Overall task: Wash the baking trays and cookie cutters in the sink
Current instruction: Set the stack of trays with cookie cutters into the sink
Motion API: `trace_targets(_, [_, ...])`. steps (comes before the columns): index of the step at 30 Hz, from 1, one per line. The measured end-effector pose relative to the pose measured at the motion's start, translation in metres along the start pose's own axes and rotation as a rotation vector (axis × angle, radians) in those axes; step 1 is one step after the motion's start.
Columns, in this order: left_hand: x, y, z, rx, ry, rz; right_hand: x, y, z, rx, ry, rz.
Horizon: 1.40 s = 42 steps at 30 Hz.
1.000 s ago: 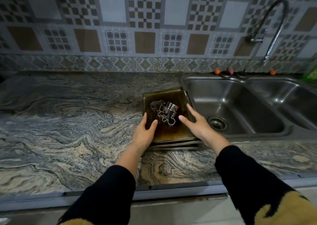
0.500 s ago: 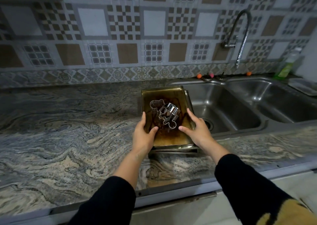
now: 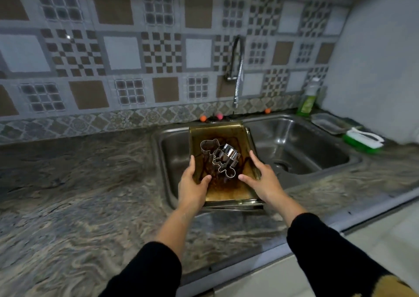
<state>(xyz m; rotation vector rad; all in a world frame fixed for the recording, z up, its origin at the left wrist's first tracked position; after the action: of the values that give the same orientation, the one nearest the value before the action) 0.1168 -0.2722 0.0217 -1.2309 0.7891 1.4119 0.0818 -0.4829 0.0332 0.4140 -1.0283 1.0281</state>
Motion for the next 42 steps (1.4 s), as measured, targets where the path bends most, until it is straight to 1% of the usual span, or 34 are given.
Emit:
trace_targets(6, [-0.032,0.012,-0.109,0.036,0.031,-0.019,-0.051,-0.061,0.078,-0.028,0.05,0.015])
trace_targets(12, [-0.047,0.004,-0.203,0.101,0.037,0.004,-0.101,-0.12,0.127,-0.062,0.07,-0.035])
trace_targets(18, [-0.057,-0.026,-0.299,0.163,0.096,0.015,-0.138,-0.197,0.161,-0.105,0.092,-0.058])
trace_targets(22, [-0.059,-0.05,-0.35,0.18,0.086,0.008,-0.162,-0.248,0.17,-0.098,0.105,-0.085])
trace_targets(25, [-0.052,-0.067,-0.381,0.171,0.031,0.022,-0.182,-0.278,0.167,-0.074,0.096,-0.11])
trace_targets(30, [-0.031,-0.079,-0.42,0.169,-0.054,0.088,-0.215,-0.315,0.161,0.007,0.071,-0.153])
trace_targets(34, [-0.021,-0.083,-0.444,0.147,-0.145,0.104,-0.242,-0.344,0.151,0.082,0.095,-0.169])
trace_targets(42, [0.015,-0.069,-0.483,0.059,-0.341,0.279,-0.301,-0.388,0.124,0.335,0.192,-0.204])
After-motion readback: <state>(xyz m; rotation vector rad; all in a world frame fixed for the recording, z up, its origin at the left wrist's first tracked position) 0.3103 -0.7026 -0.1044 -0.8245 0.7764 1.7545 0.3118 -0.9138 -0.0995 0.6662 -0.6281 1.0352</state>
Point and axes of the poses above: each hand's wrist, its own y-axis away from the middle knuckle, its own z-axis out of the back of the hand, x = y × z, the point moved 8 cm from there along -y, towards the middle knuckle, and after that the axes turned 15 degrees about -x, right-handed, at the moved point
